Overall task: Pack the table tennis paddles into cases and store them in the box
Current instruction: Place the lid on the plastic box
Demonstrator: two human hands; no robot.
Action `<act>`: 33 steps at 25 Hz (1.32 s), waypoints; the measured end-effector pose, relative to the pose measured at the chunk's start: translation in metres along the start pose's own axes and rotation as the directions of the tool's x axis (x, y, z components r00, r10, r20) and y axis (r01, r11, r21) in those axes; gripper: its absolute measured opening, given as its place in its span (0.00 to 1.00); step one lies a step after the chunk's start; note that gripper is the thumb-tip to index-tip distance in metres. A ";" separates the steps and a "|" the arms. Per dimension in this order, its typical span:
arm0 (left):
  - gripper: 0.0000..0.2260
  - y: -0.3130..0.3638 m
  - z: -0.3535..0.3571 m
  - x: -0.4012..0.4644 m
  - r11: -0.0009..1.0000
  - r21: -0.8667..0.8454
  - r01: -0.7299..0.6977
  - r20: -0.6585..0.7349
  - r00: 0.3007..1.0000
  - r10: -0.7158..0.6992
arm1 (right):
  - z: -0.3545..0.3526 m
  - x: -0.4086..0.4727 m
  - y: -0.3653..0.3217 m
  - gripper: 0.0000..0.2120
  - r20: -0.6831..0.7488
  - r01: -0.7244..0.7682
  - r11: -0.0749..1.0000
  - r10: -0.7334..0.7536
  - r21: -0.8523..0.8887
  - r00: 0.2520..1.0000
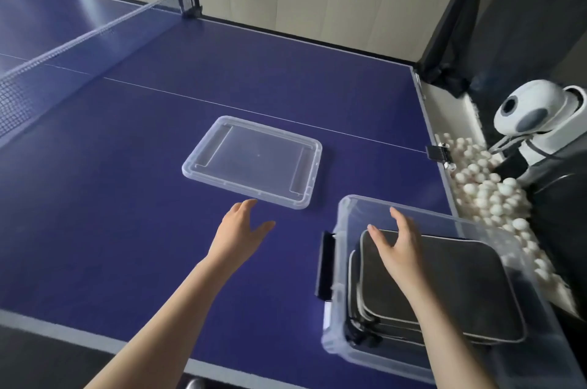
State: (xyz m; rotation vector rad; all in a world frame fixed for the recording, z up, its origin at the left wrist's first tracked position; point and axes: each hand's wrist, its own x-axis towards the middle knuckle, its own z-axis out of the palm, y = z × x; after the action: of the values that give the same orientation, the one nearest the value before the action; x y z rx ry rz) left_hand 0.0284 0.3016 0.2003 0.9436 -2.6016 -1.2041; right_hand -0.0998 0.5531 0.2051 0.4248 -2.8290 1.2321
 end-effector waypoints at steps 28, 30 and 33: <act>0.32 -0.176 -0.052 0.331 0.905 0.306 0.294 -0.045 0.954 -0.295 | 0.255 0.182 0.004 0.30 0.061 -0.344 0.824 0.412 -0.451 0.909; 0.29 -0.179 -0.042 0.336 0.912 0.256 0.321 -0.069 0.947 -0.314 | 0.262 0.185 0.010 0.28 0.015 -0.322 0.815 0.375 -0.483 0.927; 0.27 -0.182 -0.033 0.335 0.923 0.192 0.333 -0.110 0.942 -0.317 | 0.272 0.182 0.008 0.26 -0.008 -0.301 0.826 0.338 -0.476 0.941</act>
State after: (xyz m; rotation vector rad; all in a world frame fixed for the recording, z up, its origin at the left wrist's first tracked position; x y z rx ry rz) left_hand -0.1381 -0.0050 0.0429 1.4826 -2.6175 -0.9410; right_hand -0.2544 0.3189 0.0371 -0.0320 -3.2127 0.5033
